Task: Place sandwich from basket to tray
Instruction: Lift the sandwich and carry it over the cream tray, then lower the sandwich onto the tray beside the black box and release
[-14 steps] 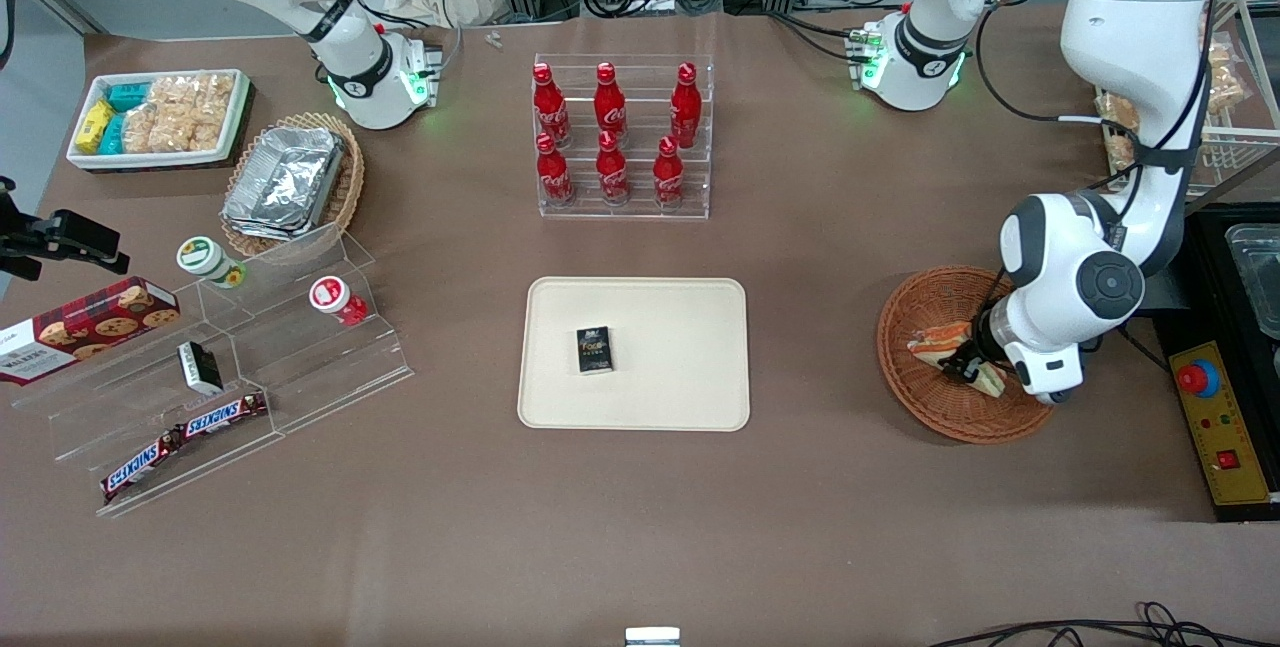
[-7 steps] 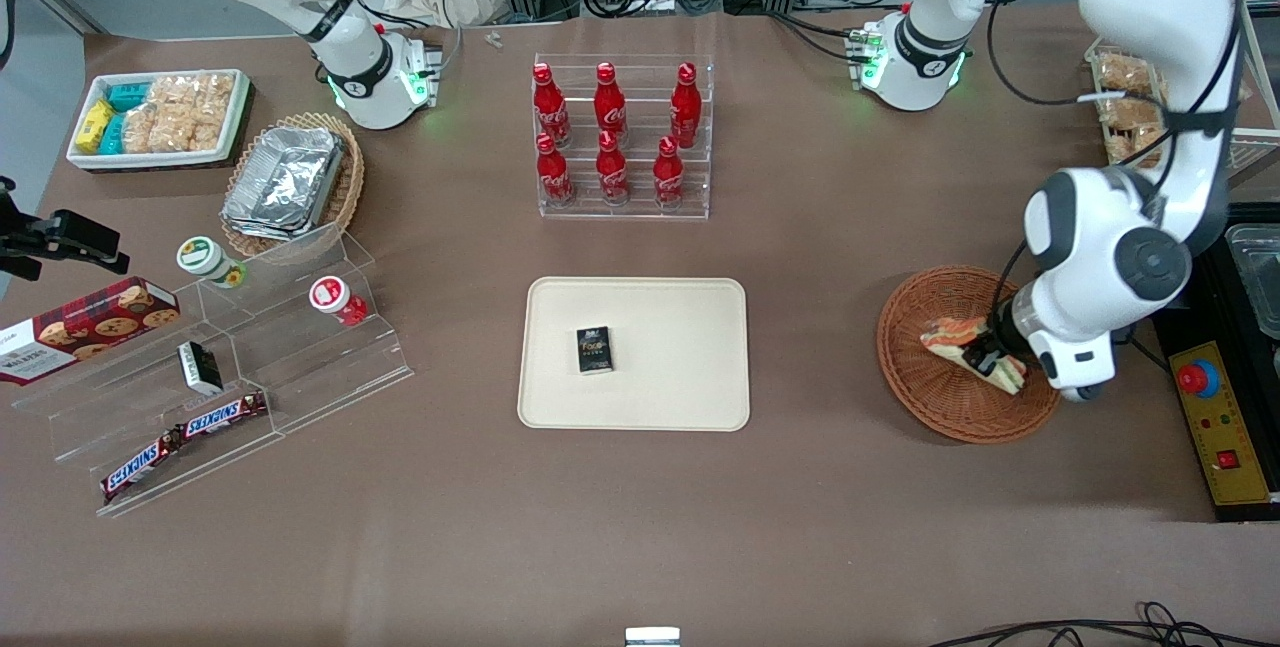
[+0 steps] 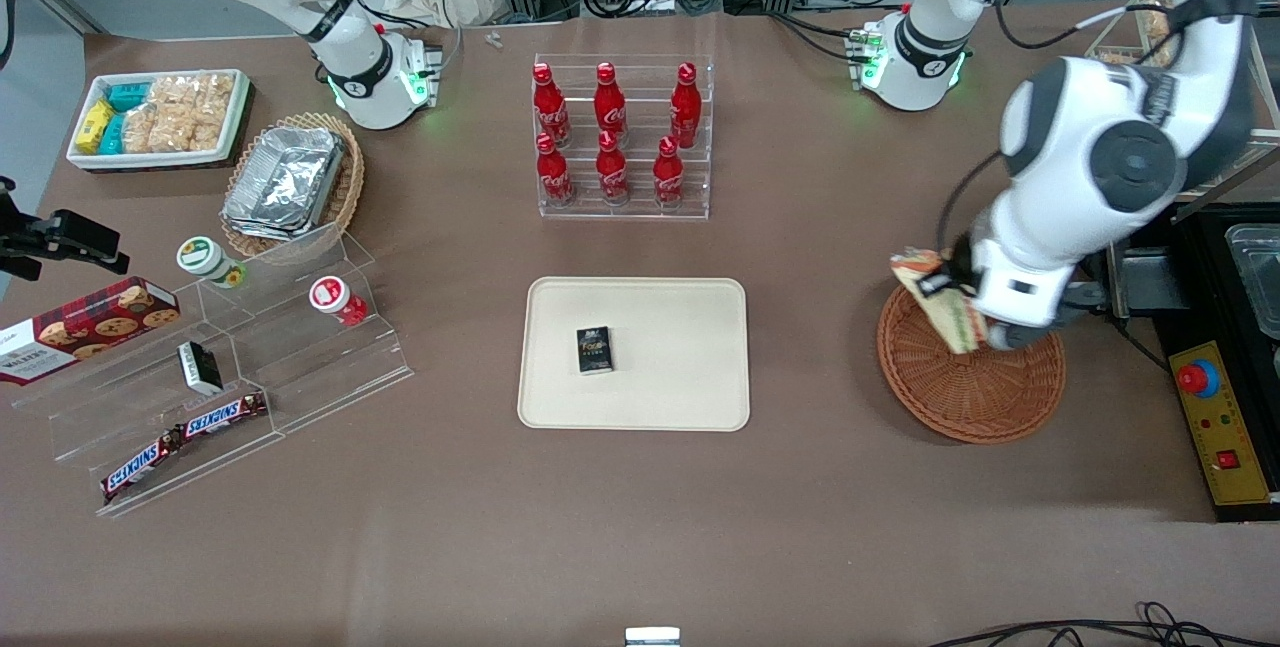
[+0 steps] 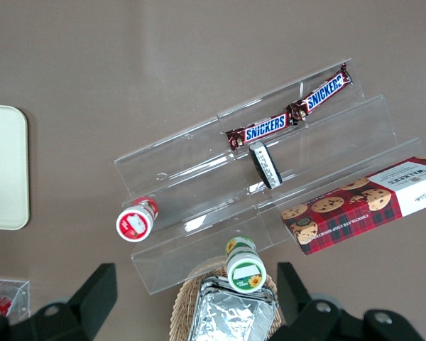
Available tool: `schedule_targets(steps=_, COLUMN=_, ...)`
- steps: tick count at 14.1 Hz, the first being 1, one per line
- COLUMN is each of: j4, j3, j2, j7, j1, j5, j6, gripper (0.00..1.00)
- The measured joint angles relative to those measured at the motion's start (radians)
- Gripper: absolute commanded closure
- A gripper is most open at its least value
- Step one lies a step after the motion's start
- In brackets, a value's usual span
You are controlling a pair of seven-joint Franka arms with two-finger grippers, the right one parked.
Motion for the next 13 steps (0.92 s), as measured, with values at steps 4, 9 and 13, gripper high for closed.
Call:
schedule_targets(steps=4, j4=-0.001, j3=-0.172, j2=0.064, j7=0.096, j1=-0.006, j5=0.006, j6=0.086, gripper=1.00)
schedule_targets(steps=9, j4=-0.004, j3=-0.239, j2=0.260, j7=0.105, j1=-0.088, j5=0.097, j6=0.302, gripper=1.00)
schedule_targets(steps=13, j4=0.001, j3=-0.239, j2=0.392, j7=0.036, j1=-0.114, j5=0.245, j6=0.427, gripper=1.00)
